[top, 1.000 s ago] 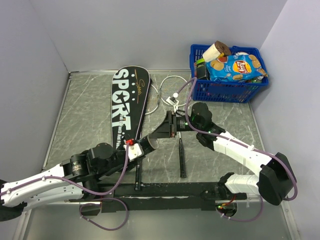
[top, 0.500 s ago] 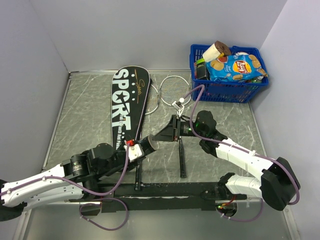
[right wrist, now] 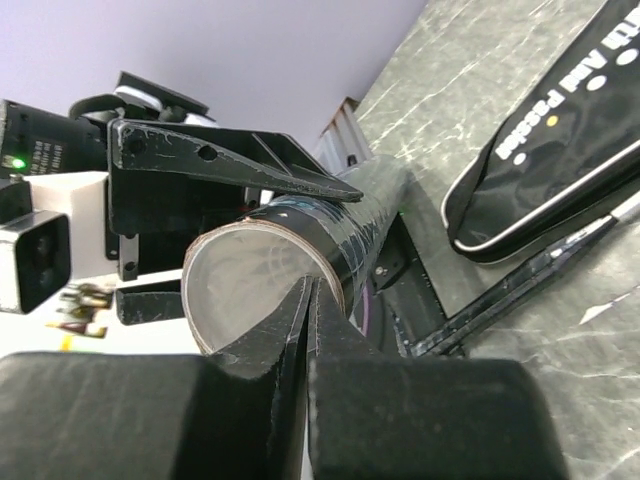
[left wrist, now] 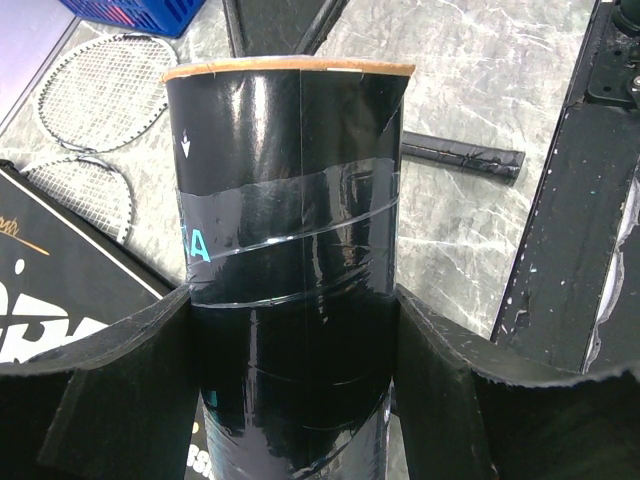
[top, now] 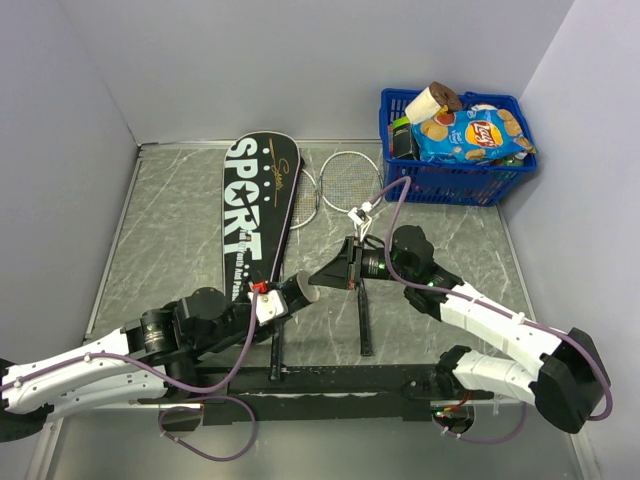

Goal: Pack up the badminton gear

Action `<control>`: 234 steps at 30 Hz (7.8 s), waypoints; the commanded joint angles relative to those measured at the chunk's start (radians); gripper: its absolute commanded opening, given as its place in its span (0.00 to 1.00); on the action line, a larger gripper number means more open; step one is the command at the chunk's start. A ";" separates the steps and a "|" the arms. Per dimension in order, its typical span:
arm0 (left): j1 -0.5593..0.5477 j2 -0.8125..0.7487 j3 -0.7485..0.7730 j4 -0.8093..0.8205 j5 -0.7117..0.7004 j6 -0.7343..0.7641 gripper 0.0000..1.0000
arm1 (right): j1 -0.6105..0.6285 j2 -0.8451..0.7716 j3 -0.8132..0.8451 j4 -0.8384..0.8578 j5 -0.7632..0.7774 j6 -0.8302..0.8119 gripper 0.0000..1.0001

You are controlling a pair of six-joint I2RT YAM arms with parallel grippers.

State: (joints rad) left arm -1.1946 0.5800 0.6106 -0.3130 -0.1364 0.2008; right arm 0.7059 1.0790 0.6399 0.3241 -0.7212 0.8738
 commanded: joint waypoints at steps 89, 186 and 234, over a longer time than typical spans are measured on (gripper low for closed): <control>1.285 1.379 1.057 -0.069 -0.042 -0.150 0.38 | -0.043 -0.367 0.104 -0.961 0.439 -0.280 0.00; 0.426 0.994 0.270 -0.097 -0.281 -0.676 0.01 | -0.060 -0.154 -0.077 -0.758 0.497 -0.217 0.41; 0.609 0.435 0.275 -0.138 -0.052 -0.655 0.01 | -0.178 0.762 0.578 -0.878 0.879 -0.386 0.44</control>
State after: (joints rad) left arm -0.5877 1.0401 0.9012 -0.4904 -0.2146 -0.4400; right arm 0.5327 1.8084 1.1660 -0.5388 0.1314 0.5022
